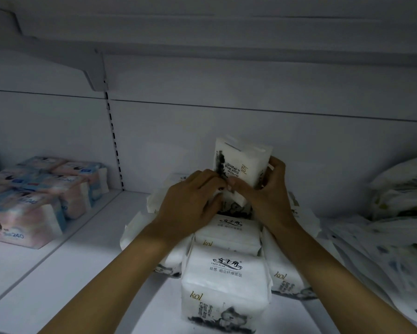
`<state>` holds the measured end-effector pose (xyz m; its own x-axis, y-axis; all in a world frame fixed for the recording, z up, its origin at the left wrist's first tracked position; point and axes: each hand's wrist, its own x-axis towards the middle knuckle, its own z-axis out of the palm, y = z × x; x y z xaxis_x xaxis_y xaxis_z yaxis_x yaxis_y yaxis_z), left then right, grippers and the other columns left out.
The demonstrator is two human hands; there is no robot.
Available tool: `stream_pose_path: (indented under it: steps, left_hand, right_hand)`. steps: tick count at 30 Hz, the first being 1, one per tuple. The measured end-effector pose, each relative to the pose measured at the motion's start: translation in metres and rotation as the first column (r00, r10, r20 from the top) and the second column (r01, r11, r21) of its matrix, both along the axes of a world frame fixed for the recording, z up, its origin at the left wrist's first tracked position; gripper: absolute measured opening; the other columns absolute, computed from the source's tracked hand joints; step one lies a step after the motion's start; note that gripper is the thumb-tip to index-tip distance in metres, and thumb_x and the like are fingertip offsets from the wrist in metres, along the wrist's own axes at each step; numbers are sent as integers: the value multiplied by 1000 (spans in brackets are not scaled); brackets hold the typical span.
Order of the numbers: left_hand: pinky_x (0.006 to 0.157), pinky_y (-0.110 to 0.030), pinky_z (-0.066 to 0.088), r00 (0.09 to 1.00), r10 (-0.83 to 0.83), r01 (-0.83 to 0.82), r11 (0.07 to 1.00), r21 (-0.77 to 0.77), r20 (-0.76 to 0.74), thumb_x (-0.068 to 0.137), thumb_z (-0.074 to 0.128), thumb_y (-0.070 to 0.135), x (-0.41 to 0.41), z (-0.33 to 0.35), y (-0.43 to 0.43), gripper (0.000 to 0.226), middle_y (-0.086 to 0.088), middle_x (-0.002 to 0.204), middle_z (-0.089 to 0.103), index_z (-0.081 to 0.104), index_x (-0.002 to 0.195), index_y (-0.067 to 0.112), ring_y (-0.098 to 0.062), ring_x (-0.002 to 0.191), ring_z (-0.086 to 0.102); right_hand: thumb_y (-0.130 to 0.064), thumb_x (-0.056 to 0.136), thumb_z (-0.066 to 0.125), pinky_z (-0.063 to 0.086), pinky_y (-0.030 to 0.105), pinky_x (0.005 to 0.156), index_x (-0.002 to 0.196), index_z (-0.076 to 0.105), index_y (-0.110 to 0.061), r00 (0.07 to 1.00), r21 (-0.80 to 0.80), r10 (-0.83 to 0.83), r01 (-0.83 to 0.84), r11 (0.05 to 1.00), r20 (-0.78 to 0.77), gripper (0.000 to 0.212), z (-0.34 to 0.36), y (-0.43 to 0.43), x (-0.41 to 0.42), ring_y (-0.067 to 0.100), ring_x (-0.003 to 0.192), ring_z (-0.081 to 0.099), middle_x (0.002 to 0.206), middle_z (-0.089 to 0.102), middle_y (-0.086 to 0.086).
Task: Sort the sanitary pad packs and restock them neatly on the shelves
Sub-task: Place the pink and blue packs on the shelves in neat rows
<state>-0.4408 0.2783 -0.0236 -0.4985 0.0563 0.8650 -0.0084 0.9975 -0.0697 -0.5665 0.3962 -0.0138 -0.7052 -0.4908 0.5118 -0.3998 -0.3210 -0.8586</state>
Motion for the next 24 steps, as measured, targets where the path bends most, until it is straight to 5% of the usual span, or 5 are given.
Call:
stream_pose_path:
  steps: [3,8,14,18,24]
  left_hand:
    - [65,-22,43,996,73,-87,953,289,59,90,43,27,2,-3,-6,27,5,100,64,62,108,18,-7,90,54]
    - [74,-18,38,919,41,-326,635,700,391,90,62,21,-12,-3,-37,18,10,95,60,62,108,20,-8,91,58]
    - [57,-2,33,911,73,-362,614,702,405,89,58,11,-20,0,-45,17,10,95,55,57,102,22,-5,85,48]
    - [65,-10,35,919,51,-341,597,726,390,88,57,7,-18,-1,-46,22,10,102,59,59,104,23,-6,89,53]
    - [59,-2,35,921,34,-330,593,734,387,85,55,-2,-19,-1,-46,31,9,104,60,57,97,27,-5,85,54]
  right_hand:
    - [-17,67,86,52,15,73,122,34,-21,995,-41,-85,83,996,-46,75,-1,2,-5,-4,100,57,115,51,-10]
    - [-35,66,86,52,27,90,129,38,-35,977,33,-129,137,990,-167,79,-2,3,-12,12,116,50,126,44,1]
    - [-39,63,77,47,39,93,114,51,-36,894,117,-119,187,975,-432,58,-5,4,-9,7,107,52,113,53,-15]
    - [-47,61,66,45,50,86,110,61,-33,785,206,-58,231,951,-617,51,-8,1,-9,14,100,56,109,58,-11]
    - [-47,62,66,49,51,79,105,65,-29,809,129,-122,237,963,-575,47,-6,4,-10,17,91,61,100,62,-8]
